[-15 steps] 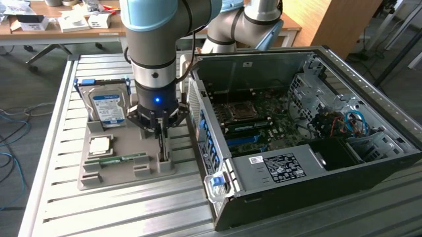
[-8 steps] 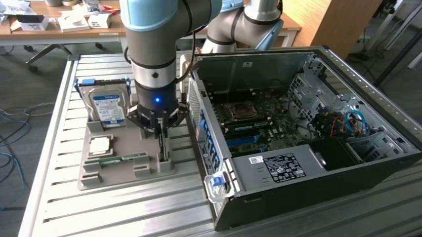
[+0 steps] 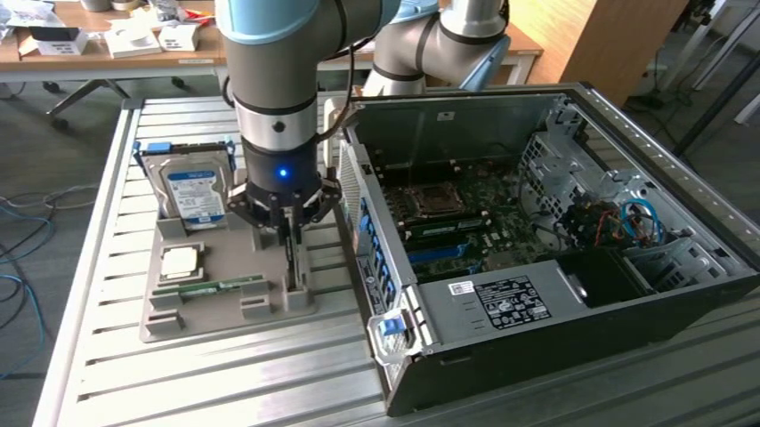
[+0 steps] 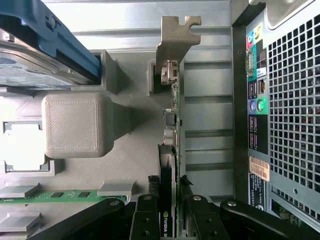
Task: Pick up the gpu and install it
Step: 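Pick up the gpu and move the gpu toward the slot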
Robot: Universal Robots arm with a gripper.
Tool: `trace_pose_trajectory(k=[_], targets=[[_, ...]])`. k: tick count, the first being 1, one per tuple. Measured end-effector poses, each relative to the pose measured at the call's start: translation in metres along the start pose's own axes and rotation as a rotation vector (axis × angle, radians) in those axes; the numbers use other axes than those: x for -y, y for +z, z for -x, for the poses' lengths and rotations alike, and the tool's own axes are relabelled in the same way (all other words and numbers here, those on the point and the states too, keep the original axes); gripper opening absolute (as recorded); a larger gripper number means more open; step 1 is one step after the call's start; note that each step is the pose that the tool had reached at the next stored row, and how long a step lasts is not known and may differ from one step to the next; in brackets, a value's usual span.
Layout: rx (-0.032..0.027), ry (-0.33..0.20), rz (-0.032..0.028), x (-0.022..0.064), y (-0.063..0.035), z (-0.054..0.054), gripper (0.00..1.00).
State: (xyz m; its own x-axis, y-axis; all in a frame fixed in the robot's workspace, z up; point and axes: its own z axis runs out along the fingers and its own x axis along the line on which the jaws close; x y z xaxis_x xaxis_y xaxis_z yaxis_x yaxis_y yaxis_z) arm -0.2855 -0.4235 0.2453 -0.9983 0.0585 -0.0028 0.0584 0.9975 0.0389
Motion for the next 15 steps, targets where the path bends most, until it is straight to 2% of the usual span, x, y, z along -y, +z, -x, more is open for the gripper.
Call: trace_pose_trajectory(k=[6, 15], targets=[[0.0000, 0.000, 0.0043, -0.0006, -0.0140, 0.000, 0.26], [0.0010, -0.001, 0.0111, -0.0017, -0.0438, 0.000, 0.26]])
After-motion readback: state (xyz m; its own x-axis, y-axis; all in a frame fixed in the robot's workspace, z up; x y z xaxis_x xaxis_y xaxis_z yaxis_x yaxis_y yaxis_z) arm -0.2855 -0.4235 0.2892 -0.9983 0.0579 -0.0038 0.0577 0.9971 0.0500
